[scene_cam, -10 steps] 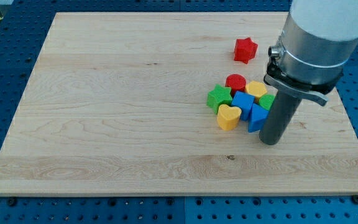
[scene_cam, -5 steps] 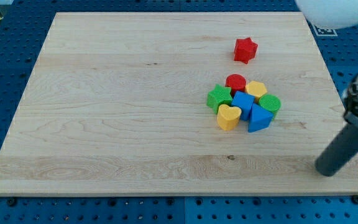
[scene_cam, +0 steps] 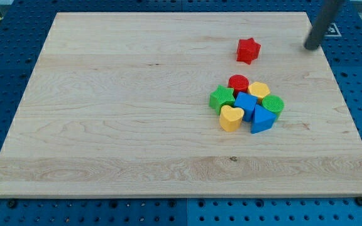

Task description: Slide the red star down a bit

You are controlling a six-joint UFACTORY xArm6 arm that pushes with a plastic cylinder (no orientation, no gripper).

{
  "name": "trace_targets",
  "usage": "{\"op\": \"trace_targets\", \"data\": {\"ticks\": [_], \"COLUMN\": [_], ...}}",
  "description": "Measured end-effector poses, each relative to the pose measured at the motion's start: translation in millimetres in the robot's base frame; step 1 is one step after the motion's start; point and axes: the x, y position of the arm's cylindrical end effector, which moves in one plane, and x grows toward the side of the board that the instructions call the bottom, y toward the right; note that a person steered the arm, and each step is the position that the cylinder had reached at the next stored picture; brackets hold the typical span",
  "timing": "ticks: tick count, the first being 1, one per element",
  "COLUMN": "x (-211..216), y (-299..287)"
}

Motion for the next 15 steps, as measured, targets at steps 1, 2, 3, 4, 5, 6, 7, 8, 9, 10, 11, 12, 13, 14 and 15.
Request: {"op": "trace_targets", "data": {"ticks": [1,2,3,4,5,6,7,8,9,10,11,12,13,14,15], "x": [-26,-26,-26,-12,-10,8,14,23,39,49,36,4,3,25,37], "y": [-50,-90,-111,-113,-113,-113,-112,-81,-78,-78,-87,-107,-144,-123,-123]}}
